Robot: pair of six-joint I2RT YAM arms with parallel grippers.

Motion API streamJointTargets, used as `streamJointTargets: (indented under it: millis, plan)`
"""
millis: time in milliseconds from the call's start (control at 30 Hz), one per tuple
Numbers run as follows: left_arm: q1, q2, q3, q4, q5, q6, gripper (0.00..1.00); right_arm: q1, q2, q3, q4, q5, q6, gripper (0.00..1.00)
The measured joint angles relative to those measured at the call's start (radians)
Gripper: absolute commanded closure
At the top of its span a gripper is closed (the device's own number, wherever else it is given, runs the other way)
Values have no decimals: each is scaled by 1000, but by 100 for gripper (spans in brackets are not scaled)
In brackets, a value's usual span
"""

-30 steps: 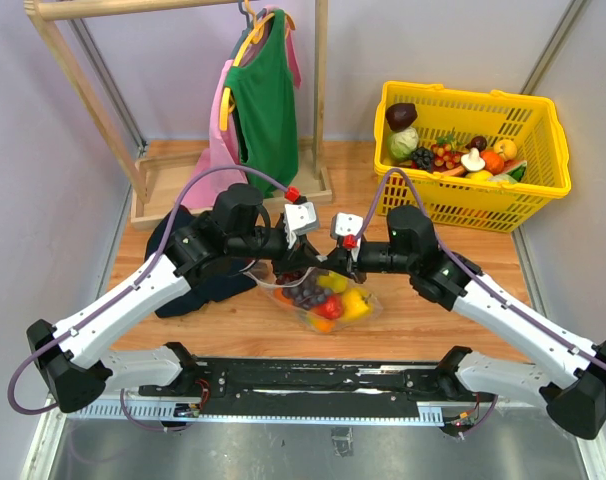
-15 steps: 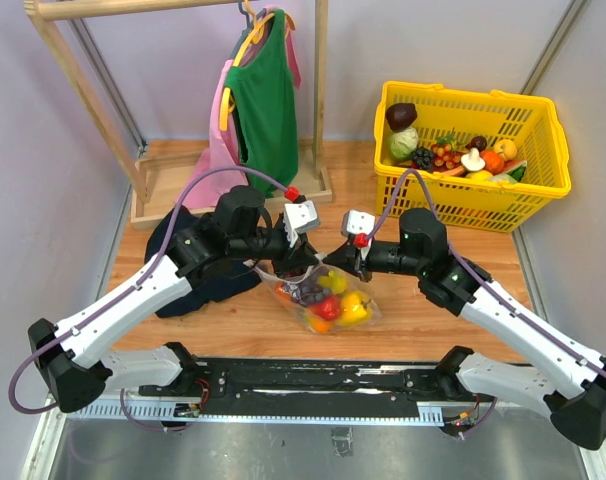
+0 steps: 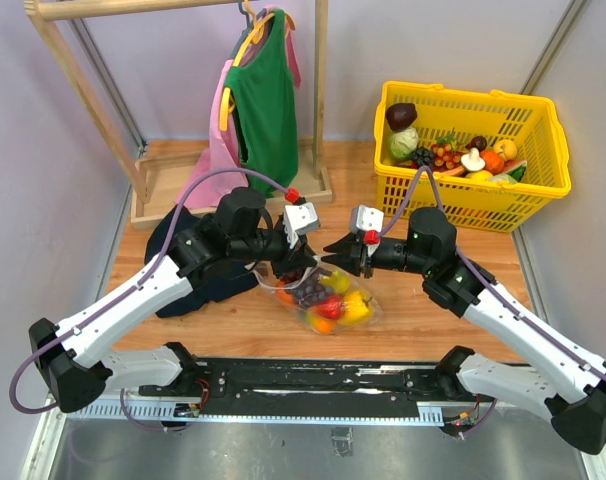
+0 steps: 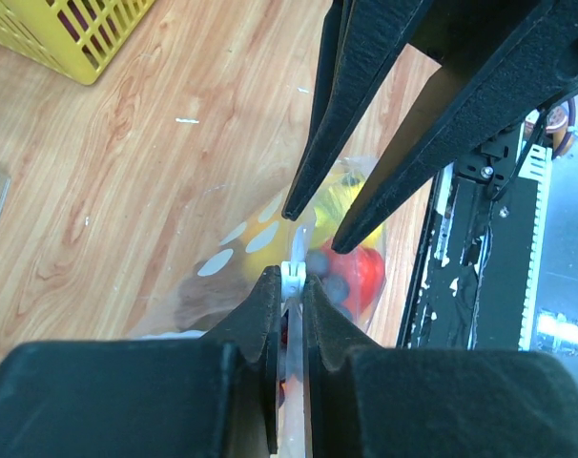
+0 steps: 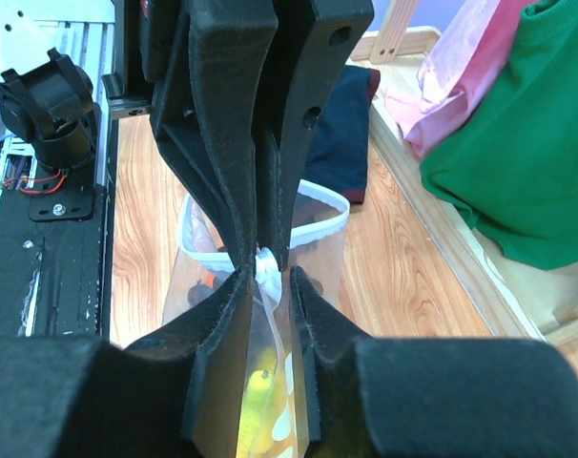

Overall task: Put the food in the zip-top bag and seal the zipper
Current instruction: Zip the zipper food storage bag at the center of the board.

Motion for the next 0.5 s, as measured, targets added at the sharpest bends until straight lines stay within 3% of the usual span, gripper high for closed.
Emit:
streamJointTargets:
  millis: [267, 333, 467, 500]
  plan:
    - [0, 0, 0, 0, 8, 4, 99, -1, 39, 2, 6, -37, 7, 74]
    - [0, 0, 0, 0, 10, 4, 99, -1, 47, 2, 6, -40, 6, 79]
    - [0, 0, -1, 0, 13, 7, 99, -5, 60, 2, 5, -46, 5, 99]
    - [0, 0, -2, 0, 10, 9, 99, -6, 63, 2, 5, -50, 6, 99]
